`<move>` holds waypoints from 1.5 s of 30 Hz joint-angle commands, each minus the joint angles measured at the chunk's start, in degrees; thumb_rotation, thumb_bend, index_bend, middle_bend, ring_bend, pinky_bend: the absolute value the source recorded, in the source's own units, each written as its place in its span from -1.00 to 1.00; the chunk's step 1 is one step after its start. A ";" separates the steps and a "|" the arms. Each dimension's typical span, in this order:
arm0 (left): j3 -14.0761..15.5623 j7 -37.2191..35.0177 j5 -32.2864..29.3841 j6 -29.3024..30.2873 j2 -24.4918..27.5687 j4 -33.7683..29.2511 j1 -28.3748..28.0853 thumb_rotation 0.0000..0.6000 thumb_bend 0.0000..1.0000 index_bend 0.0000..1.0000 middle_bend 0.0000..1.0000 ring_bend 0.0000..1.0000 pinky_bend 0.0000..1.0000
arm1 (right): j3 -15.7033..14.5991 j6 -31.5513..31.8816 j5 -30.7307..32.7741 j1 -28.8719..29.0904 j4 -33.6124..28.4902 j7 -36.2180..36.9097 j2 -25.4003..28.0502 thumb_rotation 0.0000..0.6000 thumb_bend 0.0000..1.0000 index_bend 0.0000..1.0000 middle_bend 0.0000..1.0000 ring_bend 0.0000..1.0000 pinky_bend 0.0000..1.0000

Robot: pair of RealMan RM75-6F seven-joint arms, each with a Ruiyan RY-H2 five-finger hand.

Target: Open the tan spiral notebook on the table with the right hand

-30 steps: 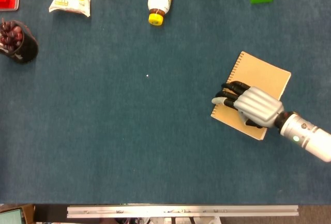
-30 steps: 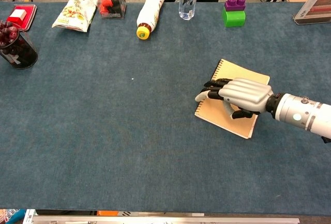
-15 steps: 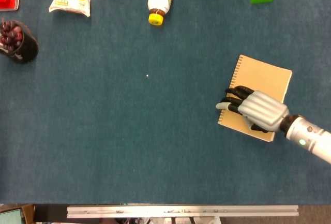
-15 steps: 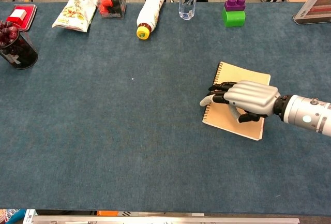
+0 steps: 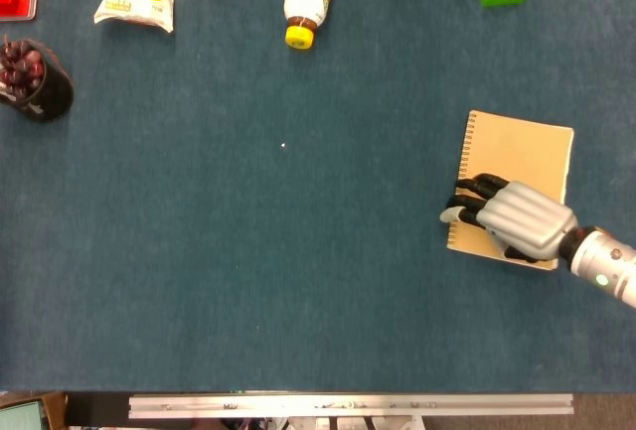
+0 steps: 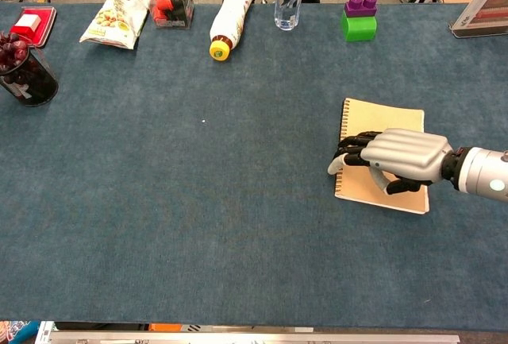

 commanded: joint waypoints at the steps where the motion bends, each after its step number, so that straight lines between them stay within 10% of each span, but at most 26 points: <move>1: 0.02 -0.05 0.00 -0.04 0.02 -0.05 0.00 1.00 -0.52 -0.05 -0.39 -0.51 -0.25 | -0.17 -0.66 0.44 -0.02 -0.86 -0.68 0.72 1.00 1.00 -0.55 -0.57 -0.86 -0.77; 45: -0.06 -0.07 -0.02 0.10 0.10 -0.09 0.07 1.00 -0.52 -0.05 -0.39 -0.51 -0.25 | 0.63 3.66 -2.84 -2.21 -1.93 -1.42 4.20 1.00 1.00 -0.55 -0.57 -0.86 -0.76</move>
